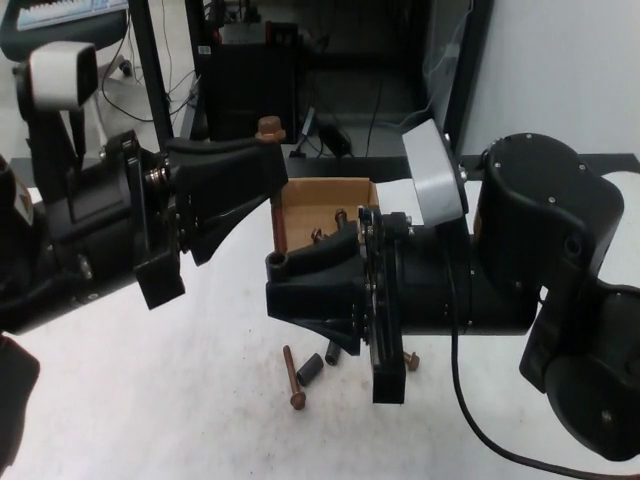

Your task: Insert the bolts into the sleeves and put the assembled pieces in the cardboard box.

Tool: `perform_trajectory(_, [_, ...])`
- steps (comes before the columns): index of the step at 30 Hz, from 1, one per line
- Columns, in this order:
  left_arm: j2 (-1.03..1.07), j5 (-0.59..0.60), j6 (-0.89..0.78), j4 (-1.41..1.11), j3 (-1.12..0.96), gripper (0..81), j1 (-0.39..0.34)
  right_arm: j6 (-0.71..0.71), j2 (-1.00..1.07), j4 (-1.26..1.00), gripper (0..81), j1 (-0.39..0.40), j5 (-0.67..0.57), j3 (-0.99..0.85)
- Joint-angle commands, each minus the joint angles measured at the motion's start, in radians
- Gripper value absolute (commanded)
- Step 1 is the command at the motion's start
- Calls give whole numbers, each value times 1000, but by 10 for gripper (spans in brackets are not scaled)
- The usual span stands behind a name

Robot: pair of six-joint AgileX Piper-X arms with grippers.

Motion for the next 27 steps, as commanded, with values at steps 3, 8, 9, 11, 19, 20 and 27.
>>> perform_trajectory(3, [-9,8,8,-10,-4,1,-1,5,-7,-16,8,-1,-8,-8])
perform_trajectory(8, [-9,8,8,-10,-4,1,-1,5,-7,-21,8,-21,-8,-8])
perform_trajectory(9, [-9,8,8,-10,-4,1,-1,8,-7,-21,8,-27,-8,-8])
perform_trajectory(11, [-9,8,10,-10,-4,1,-1,25,-7,-21,8,-38,-13,-8])
perform_trajectory(19, [-9,0,36,34,-4,1,-1,31,-7,-40,8,-30,-47,-8])
perform_trajectory(20, [-9,-2,36,34,-4,1,-1,31,-7,-30,8,-26,-48,-8])
perform_trajectory(27, [-9,-19,36,34,-4,1,-1,14,-7,39,8,-11,-47,-8])
